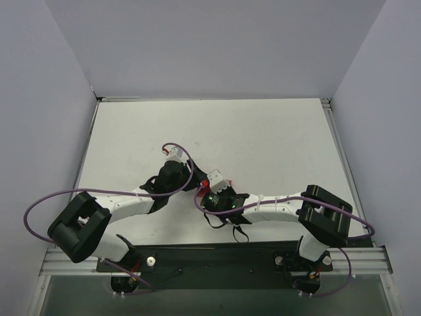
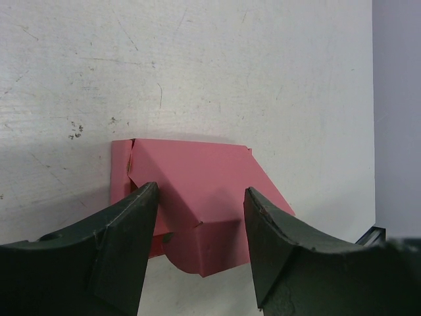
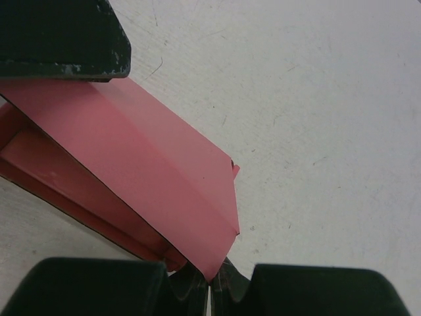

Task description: Fold the paper box

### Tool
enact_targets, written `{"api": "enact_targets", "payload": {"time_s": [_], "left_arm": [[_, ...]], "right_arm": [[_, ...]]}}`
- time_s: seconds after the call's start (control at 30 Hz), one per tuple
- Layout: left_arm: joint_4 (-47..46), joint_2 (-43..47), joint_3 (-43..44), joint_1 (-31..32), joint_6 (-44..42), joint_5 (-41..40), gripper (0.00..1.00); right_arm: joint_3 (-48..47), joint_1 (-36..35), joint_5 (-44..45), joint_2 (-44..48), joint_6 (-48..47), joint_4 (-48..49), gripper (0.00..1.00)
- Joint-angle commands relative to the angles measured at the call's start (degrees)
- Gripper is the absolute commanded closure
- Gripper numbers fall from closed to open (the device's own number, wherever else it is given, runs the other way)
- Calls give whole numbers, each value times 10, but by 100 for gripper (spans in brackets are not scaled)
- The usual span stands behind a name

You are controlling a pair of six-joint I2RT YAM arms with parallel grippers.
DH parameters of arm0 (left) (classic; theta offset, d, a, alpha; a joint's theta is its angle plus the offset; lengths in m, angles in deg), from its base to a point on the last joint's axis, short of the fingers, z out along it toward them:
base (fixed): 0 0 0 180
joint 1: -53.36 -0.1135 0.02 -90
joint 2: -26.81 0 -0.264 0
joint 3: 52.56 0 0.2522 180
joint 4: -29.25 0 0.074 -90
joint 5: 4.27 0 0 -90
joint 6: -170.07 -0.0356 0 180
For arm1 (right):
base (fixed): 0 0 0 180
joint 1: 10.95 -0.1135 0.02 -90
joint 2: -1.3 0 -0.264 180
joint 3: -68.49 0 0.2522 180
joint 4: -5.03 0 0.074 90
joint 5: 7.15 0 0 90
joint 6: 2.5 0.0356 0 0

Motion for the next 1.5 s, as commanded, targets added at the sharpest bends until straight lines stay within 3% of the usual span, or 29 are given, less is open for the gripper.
{"api": "enact_targets", "payload": {"time_s": [0.0, 0.57, 0.87, 1.03, 1.13, 1.23, 1.37, 1.47], "left_arm": [[-41, -11, 22, 40, 36, 79, 37], [-74, -11, 40, 73, 68, 80, 39], [-41, -5, 42, 74, 50, 67, 39], [35, 30, 41, 57, 1, 56, 38], [75, 64, 31, 43, -27, 51, 36], [110, 97, 16, 26, -48, 46, 33], [134, 120, 4, 2, -66, 65, 29], [155, 132, 3, -9, -86, 71, 25]], "right_arm": [[-19, -9, -21, -11, 11, 42, 94], [-20, -10, -15, -12, 15, 42, 94], [-14, -10, -12, -5, 16, 41, 94], [-12, -9, -6, 6, 17, 33, 92], [-15, -9, -1, 15, 17, 24, 87], [-30, -9, 7, 25, 25, -7, 76], [-40, -9, 5, 51, 30, -33, 45], [-40, -9, -9, 78, 26, -42, 35]]}}
